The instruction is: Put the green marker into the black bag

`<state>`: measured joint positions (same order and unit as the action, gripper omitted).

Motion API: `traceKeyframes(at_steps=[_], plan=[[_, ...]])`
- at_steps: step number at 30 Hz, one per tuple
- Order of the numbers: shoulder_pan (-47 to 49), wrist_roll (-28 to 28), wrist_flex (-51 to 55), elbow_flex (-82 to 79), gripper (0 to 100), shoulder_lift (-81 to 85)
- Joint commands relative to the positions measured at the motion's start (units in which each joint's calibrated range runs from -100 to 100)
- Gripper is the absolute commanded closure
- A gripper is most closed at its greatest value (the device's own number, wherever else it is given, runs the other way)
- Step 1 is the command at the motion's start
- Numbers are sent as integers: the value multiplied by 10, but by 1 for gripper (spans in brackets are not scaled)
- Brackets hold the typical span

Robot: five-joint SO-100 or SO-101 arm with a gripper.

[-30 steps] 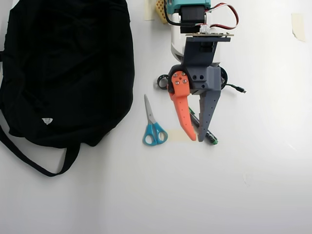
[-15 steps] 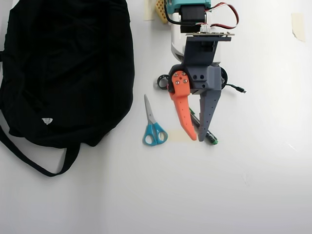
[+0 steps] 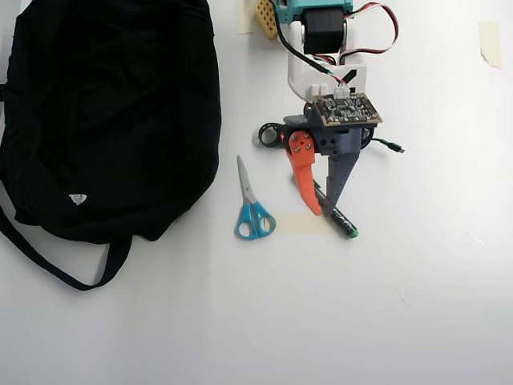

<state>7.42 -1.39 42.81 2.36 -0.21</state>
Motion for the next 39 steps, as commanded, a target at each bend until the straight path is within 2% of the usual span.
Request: traceKeyframes(at_steps=[1, 18, 34, 39], plan=[[6, 1, 90, 59, 98, 16], [10, 2, 295, 86, 98, 16], [37, -5, 369, 86, 98, 16], [37, -55, 371, 84, 98, 16]])
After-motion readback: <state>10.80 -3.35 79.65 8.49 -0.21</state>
